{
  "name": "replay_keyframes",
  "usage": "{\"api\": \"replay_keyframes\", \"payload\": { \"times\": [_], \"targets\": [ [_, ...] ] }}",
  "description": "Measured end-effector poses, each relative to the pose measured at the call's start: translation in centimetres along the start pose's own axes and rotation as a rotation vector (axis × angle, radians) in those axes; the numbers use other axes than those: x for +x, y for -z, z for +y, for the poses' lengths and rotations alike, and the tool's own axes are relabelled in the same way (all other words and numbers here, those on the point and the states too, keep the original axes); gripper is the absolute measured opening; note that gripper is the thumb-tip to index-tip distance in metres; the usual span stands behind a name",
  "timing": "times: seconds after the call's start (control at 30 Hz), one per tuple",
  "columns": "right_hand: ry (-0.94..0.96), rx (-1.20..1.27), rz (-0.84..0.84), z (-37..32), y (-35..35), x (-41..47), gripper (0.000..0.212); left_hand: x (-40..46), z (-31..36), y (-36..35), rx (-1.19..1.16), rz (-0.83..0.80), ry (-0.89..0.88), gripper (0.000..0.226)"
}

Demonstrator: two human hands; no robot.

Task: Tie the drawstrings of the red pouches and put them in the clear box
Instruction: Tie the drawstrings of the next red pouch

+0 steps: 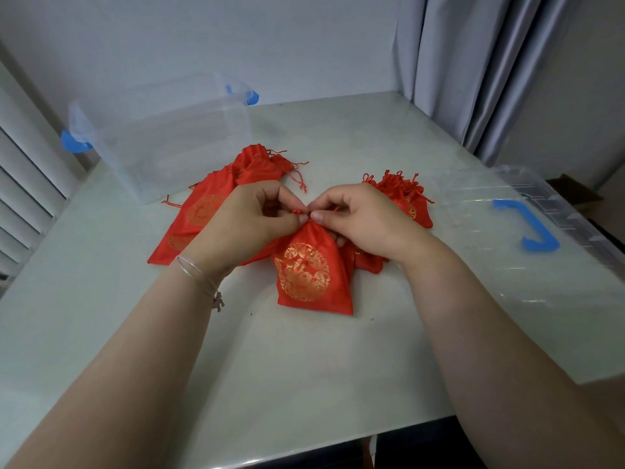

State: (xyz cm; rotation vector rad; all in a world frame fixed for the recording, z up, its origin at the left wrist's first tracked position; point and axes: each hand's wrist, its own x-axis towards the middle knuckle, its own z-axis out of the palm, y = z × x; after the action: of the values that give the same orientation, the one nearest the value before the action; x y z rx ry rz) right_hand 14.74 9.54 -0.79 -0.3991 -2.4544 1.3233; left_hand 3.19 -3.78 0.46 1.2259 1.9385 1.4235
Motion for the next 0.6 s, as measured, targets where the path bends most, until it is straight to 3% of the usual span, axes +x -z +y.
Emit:
{"api": "replay_keyframes", "payload": {
  "times": [0.17, 0.37, 0.5, 0.6],
  "targets": [
    [0.002, -0.046, 0.093, -0.3, -0.4, -0.1, 0.016, 0.0, -0.1, -0.3, 0.072, 0.08, -0.005, 0.022],
    [0.238, -0.345, 0.215, -0.7, -1.5, -0.3, 0.005, 0.2, -0.4, -0.3, 0.291, 0.151, 0.014, 0.018],
    [0.287, -0.264, 0.279, -0.5, -2.1, -0.2, 0.007, 0.3, -0.4, -0.2, 0.358, 0.221, -0.071, 0.017],
    [0.166, -0.046, 0.323, -0.6, -1.8, -0.1, 0.007, 0.3, -0.5, -0.6, 0.386, 0.295, -0.216, 0.015]
  ]
}}
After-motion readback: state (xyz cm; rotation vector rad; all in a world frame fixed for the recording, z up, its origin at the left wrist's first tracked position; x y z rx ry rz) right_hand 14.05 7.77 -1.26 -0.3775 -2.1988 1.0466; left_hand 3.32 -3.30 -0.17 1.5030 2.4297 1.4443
